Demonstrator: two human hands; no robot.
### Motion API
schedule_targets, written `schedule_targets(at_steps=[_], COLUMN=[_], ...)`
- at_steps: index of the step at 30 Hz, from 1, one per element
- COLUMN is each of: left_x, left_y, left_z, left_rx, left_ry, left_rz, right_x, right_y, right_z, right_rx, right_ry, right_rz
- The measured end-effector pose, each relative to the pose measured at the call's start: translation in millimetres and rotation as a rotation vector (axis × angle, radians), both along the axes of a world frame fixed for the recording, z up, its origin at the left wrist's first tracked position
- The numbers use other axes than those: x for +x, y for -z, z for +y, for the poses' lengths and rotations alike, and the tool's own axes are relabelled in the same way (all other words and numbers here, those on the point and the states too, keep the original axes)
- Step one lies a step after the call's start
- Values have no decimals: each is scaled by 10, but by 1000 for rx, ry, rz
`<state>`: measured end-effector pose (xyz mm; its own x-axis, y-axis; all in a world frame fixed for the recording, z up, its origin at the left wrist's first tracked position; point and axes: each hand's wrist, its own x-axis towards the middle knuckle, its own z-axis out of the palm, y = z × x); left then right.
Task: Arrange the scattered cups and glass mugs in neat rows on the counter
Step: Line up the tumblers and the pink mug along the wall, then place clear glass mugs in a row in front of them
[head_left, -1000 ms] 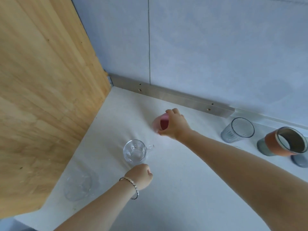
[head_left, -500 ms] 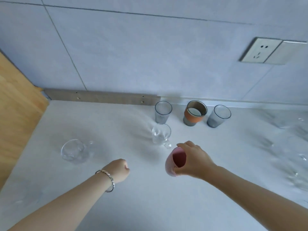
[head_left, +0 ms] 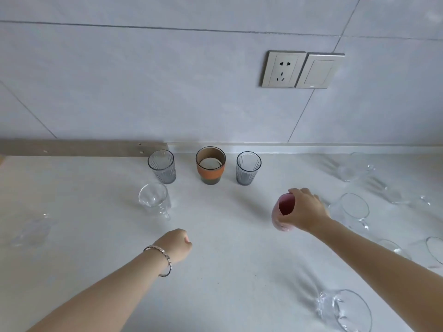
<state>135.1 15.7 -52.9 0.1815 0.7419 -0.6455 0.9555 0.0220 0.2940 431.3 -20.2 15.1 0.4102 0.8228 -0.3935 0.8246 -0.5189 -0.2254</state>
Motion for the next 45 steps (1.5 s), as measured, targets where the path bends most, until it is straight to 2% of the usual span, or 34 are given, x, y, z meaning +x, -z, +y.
schedule_targets(at_steps=[14,19,24,27,31,34,39,45], left_x=[205,156,-1,-186,-583,-1112,-2225,-3427], left_y=[12,-3,-28,-51,-134,-153,-121,-128], left_z=[114,110,4,-80,-232,-356,-541,-658], left_rx=[17,22,-3,6,9,22,36,39], left_ry=[-170,-181,-167,-184,-245,-294,-408,-438], left_rz=[24,37,36,26,-8,14,29,41], right_x=[356,329,119,-124,-678,-1317,-2589,-4270], right_y=[205,288,173,41,-67,-83,-31,-18], right_z=[1295,1218,800,554,287,204,171,347], right_rx=[34,12,56,39,-120,-168,-170,-108], right_ry=[17,-34,-217,-319,-439,-533,-684,-815], right_rz=[-65,-120,-274,-211,-15,51,117,182])
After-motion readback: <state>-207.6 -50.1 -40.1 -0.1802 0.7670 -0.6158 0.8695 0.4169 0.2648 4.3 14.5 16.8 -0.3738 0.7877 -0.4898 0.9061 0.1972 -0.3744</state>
